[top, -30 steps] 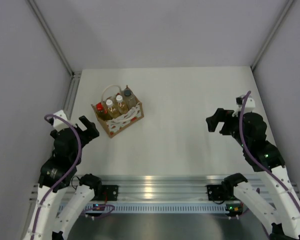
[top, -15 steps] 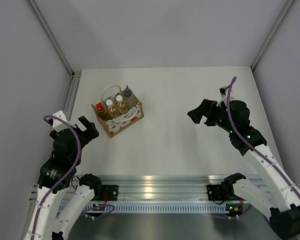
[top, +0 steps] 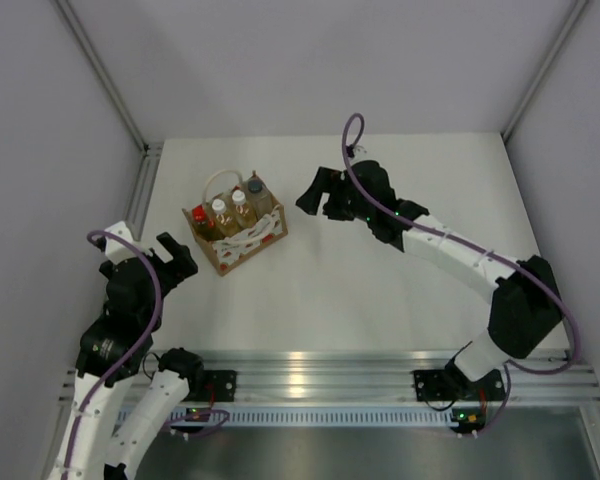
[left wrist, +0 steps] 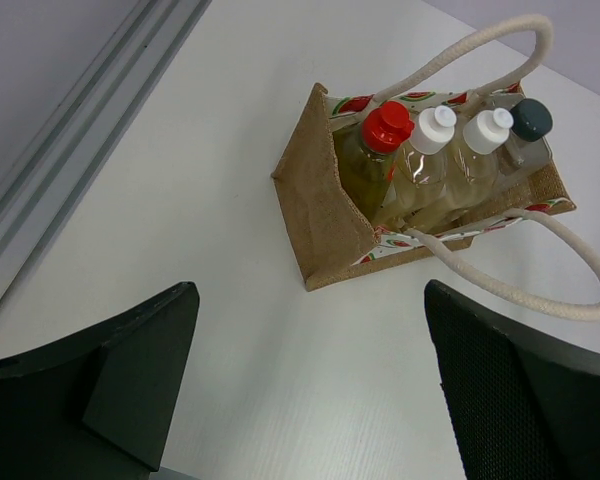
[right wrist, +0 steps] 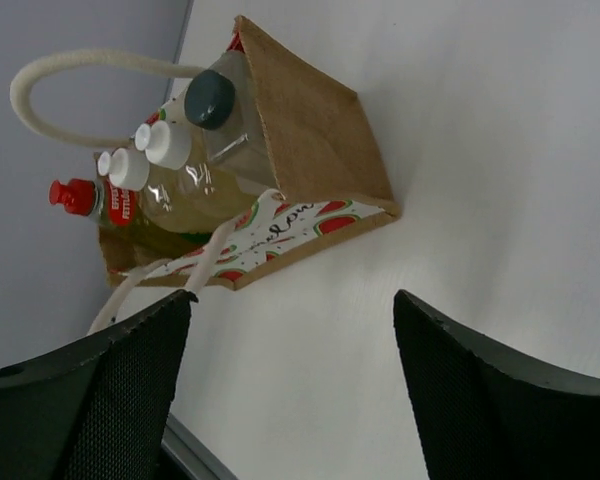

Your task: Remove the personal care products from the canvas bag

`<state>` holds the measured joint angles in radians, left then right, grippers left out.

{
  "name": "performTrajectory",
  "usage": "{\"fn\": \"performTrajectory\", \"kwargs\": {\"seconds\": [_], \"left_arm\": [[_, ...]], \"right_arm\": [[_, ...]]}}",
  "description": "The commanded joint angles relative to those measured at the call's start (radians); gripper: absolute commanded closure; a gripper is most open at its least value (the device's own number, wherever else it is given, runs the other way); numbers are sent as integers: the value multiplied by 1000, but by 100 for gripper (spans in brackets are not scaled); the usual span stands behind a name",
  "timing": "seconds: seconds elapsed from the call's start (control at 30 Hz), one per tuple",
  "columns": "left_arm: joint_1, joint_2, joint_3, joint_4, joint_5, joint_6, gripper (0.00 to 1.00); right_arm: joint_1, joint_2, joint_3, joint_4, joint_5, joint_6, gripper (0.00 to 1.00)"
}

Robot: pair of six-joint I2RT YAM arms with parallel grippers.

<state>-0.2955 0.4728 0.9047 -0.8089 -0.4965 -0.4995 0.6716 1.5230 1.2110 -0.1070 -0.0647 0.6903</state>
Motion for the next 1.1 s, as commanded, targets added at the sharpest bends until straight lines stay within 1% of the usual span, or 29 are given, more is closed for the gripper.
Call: {"fn": "performTrajectory", "kwargs": {"seconds": [0.0, 0.03, 0.07, 0.13, 0.33, 0.4, 0.43, 0.53, 0.57, 0.67, 0.73, 0.77, 0.83, 0.87, 0.93, 1.0, 1.07], "left_arm": [[-1, -8, -12, 33, -16, -2, 1], [-1, -7, -12, 33, -16, -2, 1], [-1, -7, -12, 34, -14, -2, 1], [-1, -3, -12, 34, -13, -1, 2], [-1, -6, -12, 34, -11, 1, 1], [-1, -3, -10, 33, -10, -1, 2], [-1, -3, -10, 33, -10, -1, 1], [-1, -3, -10, 36, -7, 1, 1], [-1, -3, -10, 34, -5, 1, 2], [-1, -2, -9, 34, -7, 1, 2], [-1, 0, -6, 34, -4, 3, 2], [-1, 0, 2, 33, 2, 1, 1], [-1, 1, 11, 34, 16, 3, 1], [-1, 7, 26, 37, 27, -1, 2], [-1, 42, 46, 37, 42, -23, 1], [1, 85, 94, 37, 102, -45, 1], [-1, 186, 158, 37, 139, -37, 2]], "right_arm": [[46, 109, 114, 98, 95, 51, 21], [48, 133, 154, 96, 95, 54, 23], [57, 159, 176, 98, 91, 51, 29], [63, 229, 234, 98, 79, 45, 34], [85, 374, 340, 98, 71, 26, 38], [83, 413, 351, 98, 71, 28, 40], [83, 422, 351, 98, 69, 32, 41], [85, 456, 351, 96, 69, 38, 51], [83, 460, 348, 98, 62, 38, 56], [85, 456, 317, 113, 46, 46, 60], [85, 441, 280, 142, 48, 51, 67], [86, 439, 268, 162, 49, 54, 72], [88, 443, 240, 174, 49, 54, 80], [88, 448, 233, 188, 45, 54, 88], [88, 465, 216, 202, 43, 55, 99], [88, 480, 208, 213, 39, 54, 100], [89, 485, 202, 228, 36, 51, 100]]}}
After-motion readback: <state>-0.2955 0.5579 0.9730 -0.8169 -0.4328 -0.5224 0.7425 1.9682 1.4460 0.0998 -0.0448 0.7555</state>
